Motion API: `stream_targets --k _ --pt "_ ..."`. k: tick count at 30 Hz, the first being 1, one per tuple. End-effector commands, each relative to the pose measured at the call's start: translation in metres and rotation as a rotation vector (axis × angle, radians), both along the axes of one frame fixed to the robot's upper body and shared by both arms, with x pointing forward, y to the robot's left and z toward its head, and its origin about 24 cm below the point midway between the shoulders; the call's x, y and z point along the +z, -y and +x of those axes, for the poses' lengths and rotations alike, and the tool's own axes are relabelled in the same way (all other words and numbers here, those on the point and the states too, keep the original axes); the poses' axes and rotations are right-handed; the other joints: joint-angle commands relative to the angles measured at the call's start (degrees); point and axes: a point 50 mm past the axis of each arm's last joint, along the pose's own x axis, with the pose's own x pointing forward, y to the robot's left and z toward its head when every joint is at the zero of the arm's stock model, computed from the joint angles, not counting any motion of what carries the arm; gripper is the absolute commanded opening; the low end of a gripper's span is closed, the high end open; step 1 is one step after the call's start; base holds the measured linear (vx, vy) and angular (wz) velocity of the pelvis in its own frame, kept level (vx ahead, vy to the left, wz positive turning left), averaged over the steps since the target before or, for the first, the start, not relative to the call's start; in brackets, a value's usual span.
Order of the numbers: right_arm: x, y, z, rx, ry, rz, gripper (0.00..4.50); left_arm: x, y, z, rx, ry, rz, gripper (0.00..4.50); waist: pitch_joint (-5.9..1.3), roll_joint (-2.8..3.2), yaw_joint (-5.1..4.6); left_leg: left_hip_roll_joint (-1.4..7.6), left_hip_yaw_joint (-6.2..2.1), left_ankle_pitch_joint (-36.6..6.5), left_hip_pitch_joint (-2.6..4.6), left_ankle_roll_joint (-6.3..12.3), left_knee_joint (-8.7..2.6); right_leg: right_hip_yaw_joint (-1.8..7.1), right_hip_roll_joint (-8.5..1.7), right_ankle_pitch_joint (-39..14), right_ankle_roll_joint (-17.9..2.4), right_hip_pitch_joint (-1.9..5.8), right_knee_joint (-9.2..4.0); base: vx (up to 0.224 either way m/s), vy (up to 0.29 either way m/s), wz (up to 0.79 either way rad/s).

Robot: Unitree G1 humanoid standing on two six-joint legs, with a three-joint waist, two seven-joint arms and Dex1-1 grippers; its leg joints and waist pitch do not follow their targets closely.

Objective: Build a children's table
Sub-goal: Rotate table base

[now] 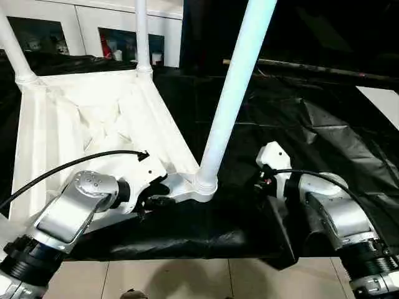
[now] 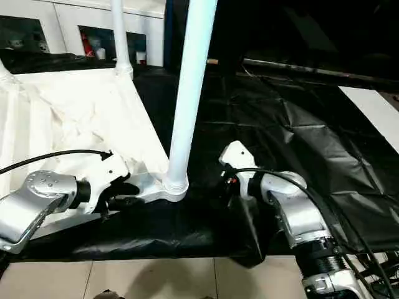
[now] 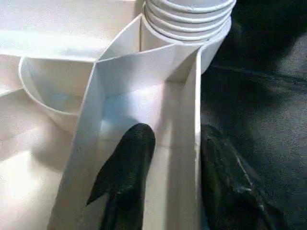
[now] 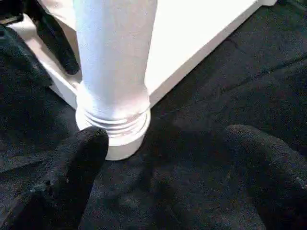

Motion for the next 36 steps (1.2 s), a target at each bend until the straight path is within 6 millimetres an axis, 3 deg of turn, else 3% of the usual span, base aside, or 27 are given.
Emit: stream_targets --k 1,12,15,18,24,30,36 --pt "0.001 0.003 -0.002 -0.01 0.001 -0.002 4.5 -0.002 0.0 0.001 0.0 -0.005 0.014 1.31 -3.81 1.7 0.06 -0.27 0.4 -16.0 0.52 -1.73 -4.09 1.85 -2.8 -15.2 -8.9 2.68 -4.94 0.0 0.0 0.0" --pt "0.0 0.002 -0.001 -0.01 -0.004 0.002 4.5 -0.008 -0.003 0.0 -0.005 -0.029 0.021 0.26 -3.54 1.7 -0.06 -0.29 0.2 -19.3 0.74 -1.84 -4.25 1.82 -2.93 -20.9 -7.8 2.48 -5.5 0.0 0.0 0.0" --pt "-0.001 -0.003 -0.002 0.01 -0.057 0.079 4.5 -0.007 0.001 0.004 -0.031 -0.008 -0.035 0.06 -3.45 1.64 -0.16 -0.34 0.22 -20.3 0.87 -1.51 -4.24 1.76 -2.85 -22.3 -7.4 2.27 -5.74 0.0 0.0 0.0" --pt "-0.002 -0.005 -0.002 0.024 -0.065 0.09 4.5 -0.007 0.007 0.003 -0.091 0.009 -0.096 0.06 -3.5 1.35 -0.02 -0.4 0.17 -19.7 0.73 -1.12 -4.24 1.82 -3.08 -24.5 -6.3 2.34 -6.03 0.0 0.0 0.0" --pt "-0.009 -0.013 0.005 0.006 -0.028 0.037 4.5 -0.014 0.009 0.008 -0.097 0.007 -0.153 0.06 -3.69 1.84 -0.06 -0.62 0.33 -18.1 0.56 -0.98 -4.14 1.86 -3.16 -26.2 -5.4 2.24 -6.27 0.0 0.0 0.0" --pt "-0.012 -0.029 0.017 0.007 -0.023 0.044 4.5 -0.018 0.01 0.013 -0.113 0.024 -0.16 0.06 -3.69 2.69 -0.39 -0.73 0.2 -20.5 0.88 -0.91 -4.14 1.66 -3.18 -31.0 -4.1 1.88 -6.76 0.0 0.0 0.0" --pt "-0.015 -0.041 0.017 0.075 -0.052 0.063 4.5 -0.021 0.009 0.015 -0.121 0.022 -0.15 0.06 -3.75 2.85 -0.31 -0.58 0.13 -20.9 0.93 -0.64 -4.24 1.64 -3.27 -31.4 -4.2 1.68 -6.8 0.0 0.0 0.0"
